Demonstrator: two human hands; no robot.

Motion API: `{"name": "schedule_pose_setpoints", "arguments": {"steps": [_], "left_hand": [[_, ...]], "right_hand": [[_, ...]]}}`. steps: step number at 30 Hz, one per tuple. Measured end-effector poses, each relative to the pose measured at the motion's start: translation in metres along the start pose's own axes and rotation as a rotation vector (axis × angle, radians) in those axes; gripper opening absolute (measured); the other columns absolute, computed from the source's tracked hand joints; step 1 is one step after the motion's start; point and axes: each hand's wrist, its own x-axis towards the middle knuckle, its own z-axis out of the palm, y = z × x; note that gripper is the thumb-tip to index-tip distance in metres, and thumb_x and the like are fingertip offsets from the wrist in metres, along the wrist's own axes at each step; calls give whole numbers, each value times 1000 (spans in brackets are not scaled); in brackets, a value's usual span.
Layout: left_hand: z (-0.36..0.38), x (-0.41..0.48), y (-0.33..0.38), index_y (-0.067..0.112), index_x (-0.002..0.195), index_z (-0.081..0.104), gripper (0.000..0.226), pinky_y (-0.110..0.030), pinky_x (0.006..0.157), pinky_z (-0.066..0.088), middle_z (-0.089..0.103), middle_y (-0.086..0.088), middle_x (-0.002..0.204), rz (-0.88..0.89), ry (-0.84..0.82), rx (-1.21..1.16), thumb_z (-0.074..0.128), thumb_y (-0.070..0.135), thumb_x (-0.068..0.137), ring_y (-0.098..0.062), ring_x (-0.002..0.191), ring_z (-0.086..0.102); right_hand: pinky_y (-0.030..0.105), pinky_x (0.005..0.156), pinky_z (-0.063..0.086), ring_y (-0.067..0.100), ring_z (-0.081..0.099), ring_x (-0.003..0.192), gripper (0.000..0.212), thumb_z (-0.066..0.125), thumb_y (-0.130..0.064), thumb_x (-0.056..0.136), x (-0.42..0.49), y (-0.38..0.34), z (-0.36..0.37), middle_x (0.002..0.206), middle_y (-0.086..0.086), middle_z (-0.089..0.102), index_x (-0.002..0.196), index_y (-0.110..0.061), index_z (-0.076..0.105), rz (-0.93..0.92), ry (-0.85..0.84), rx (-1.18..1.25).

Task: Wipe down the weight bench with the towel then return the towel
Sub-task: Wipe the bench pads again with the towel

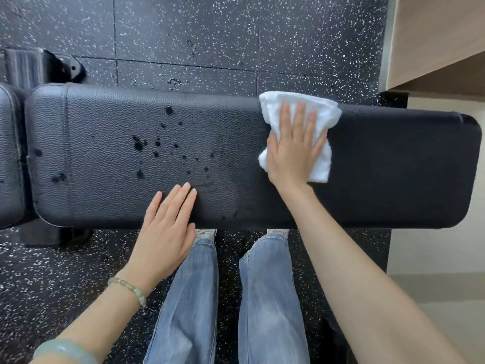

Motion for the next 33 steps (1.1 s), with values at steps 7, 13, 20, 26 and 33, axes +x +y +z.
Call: {"name": "schedule_pose_setpoints", "arguments": {"steps": [7, 13, 20, 26, 33], "left_hand": [[3, -6, -7, -1, 143, 38, 58, -51, 114, 22, 36, -16, 150, -5, -3, -12, 35, 26, 91, -29, 140, 31], [2, -5, -7, -1, 143, 38, 59, -51, 113, 23, 36, -17, 150, 6, -15, -14, 35, 26, 91, -29, 140, 31], [1, -6, -13, 0, 144, 36, 58, -50, 115, 20, 35, -15, 151, 18, -9, -18, 35, 27, 92, -27, 141, 29], [3, -11, -21, -3, 142, 39, 59, -51, 114, 22, 36, -16, 150, 9, 15, -24, 36, 25, 90, -28, 139, 31], [5, -17, -28, -3, 143, 36, 59, -51, 115, 21, 35, -17, 150, 39, 10, 2, 36, 26, 91, -29, 140, 31]], "right_hand": [[48, 112, -10, 22, 13, 143, 52, 29, -42, 97, 23, -117, 4, 155, -4, 25, 148, -28, 25, -214, -50, -9], [47, 114, 4, 20, 15, 143, 53, 28, -40, 99, 29, -126, -8, 156, -4, 20, 150, -29, 18, -533, -175, -52], [48, 111, 3, 30, 21, 142, 57, 21, -40, 93, 23, -28, -1, 154, 3, 28, 146, -22, 34, -272, 29, 16], [53, 114, -7, 28, 1, 146, 58, 31, -44, 97, -11, -116, 15, 159, 1, 9, 151, -30, 15, -158, -4, 41], [48, 113, -5, 28, 11, 145, 62, 29, -40, 88, -18, -64, 11, 157, 2, 19, 149, -28, 23, -511, -41, -31]]}}
